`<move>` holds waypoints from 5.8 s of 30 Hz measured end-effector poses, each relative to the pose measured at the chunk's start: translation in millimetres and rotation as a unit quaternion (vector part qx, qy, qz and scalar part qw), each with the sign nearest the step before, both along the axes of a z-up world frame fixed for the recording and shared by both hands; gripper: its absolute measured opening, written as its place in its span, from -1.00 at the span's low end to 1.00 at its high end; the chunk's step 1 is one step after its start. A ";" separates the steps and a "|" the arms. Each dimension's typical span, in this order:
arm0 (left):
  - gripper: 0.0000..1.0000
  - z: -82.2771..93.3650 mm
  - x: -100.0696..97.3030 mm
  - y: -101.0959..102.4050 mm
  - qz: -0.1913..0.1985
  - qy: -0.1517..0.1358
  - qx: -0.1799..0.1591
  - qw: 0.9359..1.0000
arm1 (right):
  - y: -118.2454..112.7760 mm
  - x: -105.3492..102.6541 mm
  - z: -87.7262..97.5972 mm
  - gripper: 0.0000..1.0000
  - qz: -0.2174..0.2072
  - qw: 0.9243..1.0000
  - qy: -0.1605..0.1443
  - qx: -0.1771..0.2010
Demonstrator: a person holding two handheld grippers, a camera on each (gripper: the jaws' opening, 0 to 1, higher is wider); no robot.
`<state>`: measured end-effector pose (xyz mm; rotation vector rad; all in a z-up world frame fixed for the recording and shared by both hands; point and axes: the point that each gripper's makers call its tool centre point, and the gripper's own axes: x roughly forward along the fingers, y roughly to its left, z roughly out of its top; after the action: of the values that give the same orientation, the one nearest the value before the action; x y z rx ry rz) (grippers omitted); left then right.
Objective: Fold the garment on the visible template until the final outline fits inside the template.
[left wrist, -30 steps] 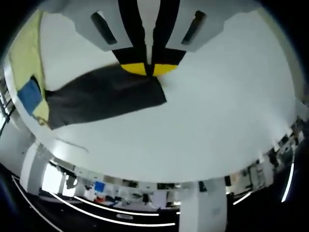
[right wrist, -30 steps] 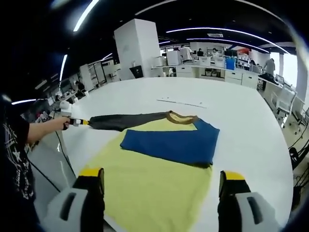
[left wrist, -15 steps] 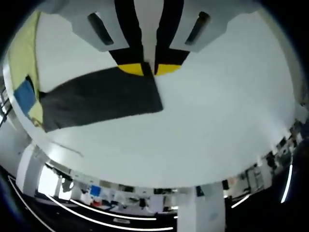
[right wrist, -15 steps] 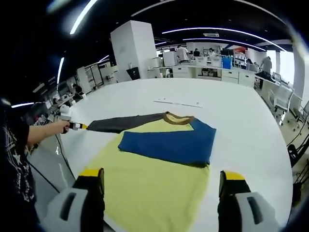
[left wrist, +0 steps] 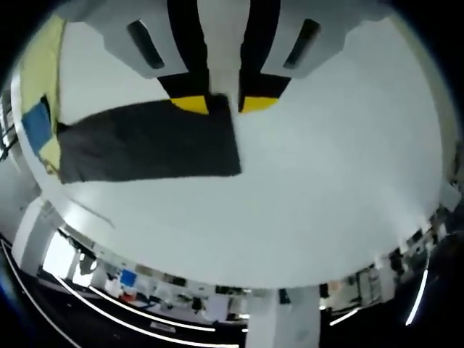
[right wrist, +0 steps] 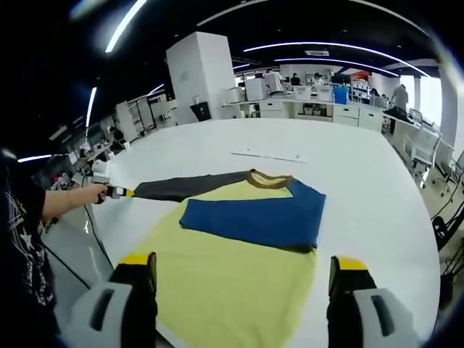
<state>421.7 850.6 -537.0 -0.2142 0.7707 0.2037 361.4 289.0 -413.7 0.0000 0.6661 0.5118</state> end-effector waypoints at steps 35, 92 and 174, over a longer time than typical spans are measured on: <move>-1.00 69.2 58.6 -68.0 -0.135 -0.062 0.056 0.987 | 6.1 -6.0 14.4 0.99 0.020 1.000 -0.017 0.005; -1.00 152.4 124.1 -320.1 -0.286 -0.168 -0.083 0.940 | 1.5 -27.4 -2.9 0.99 0.019 1.000 0.004 0.017; -1.00 55.6 33.2 -573.2 -0.490 -0.087 -0.162 0.852 | -10.6 -49.8 -32.8 0.99 0.021 1.000 0.018 -0.009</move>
<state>454.9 277.4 -481.4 -0.1308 0.6476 -0.9165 311.6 278.4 -446.5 -0.0228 0.7065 0.5476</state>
